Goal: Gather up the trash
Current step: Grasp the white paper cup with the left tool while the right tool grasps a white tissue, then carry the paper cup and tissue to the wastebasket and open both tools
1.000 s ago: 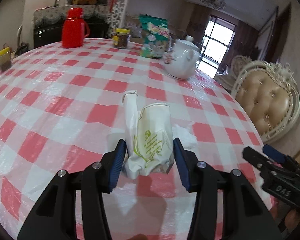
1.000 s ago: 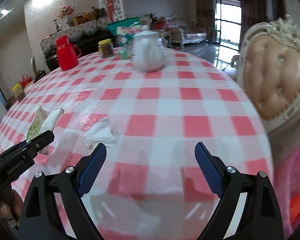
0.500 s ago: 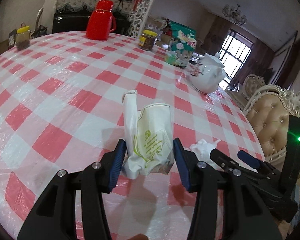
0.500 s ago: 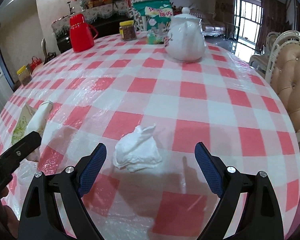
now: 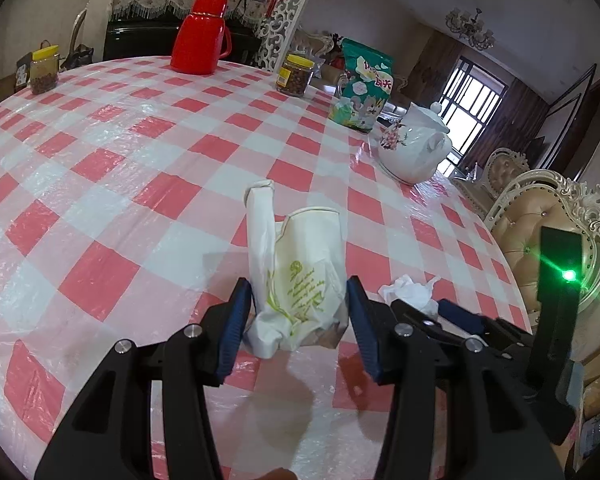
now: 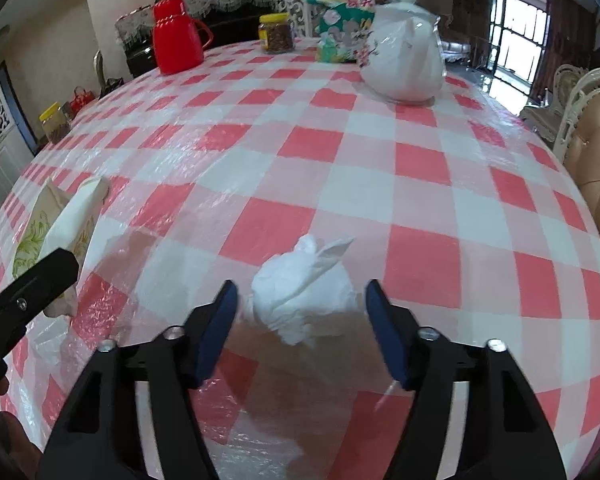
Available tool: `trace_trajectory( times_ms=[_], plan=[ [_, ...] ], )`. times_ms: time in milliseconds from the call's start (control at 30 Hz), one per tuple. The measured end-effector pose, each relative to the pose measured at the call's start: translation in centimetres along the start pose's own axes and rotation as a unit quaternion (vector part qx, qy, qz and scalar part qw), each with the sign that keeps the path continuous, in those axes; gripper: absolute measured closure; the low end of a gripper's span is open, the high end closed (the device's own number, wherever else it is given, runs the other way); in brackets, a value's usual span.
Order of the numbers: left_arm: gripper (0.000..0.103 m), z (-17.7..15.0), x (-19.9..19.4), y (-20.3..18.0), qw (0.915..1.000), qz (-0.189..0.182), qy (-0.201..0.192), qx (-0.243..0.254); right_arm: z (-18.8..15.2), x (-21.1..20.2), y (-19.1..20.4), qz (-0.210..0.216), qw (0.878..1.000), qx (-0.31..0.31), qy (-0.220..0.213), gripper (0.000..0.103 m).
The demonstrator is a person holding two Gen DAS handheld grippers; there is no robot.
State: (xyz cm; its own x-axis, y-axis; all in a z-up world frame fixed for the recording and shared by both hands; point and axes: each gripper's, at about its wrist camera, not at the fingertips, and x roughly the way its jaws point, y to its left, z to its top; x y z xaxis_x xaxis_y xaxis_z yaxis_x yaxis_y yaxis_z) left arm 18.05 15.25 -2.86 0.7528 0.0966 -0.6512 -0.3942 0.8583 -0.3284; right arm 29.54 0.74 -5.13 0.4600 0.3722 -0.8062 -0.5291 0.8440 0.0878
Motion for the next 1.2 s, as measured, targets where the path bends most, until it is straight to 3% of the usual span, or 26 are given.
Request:
trace_trajectory(
  times_ms=[133,233,567,800,1200],
  plan=[
    [0.055,0.0,-0.1,-0.1,1.0,-0.003,0.0,0.0,-0.1,0.2,0.0,0.005,1.0,-0.003,0.007,0.063],
    [0.055,-0.1,-0.1,-0.4,1.0,-0.005,-0.001,0.003,-0.2,0.1,-0.1,0.006,1.0,-0.005,0.008,0.067],
    [0.055,-0.4,-0.2,-1.8,0.9996,-0.015,-0.001,0.023,-1.0,-3.6,-1.3,0.0,1.0,0.008,-0.028,0.068],
    [0.055,-1.4,-1.0,-5.9,0.9963,-0.045,-0.003,0.073,-3.2,-8.4,-4.3,-0.013,0.998,0.031,-0.061,0.068],
    [0.055,-4.0,-3.2,-15.1,0.9818,-0.116,0.014,0.15,-8.7,-16.0,-12.5,-0.064,0.99,0.086,-0.091,0.068]
  ],
)
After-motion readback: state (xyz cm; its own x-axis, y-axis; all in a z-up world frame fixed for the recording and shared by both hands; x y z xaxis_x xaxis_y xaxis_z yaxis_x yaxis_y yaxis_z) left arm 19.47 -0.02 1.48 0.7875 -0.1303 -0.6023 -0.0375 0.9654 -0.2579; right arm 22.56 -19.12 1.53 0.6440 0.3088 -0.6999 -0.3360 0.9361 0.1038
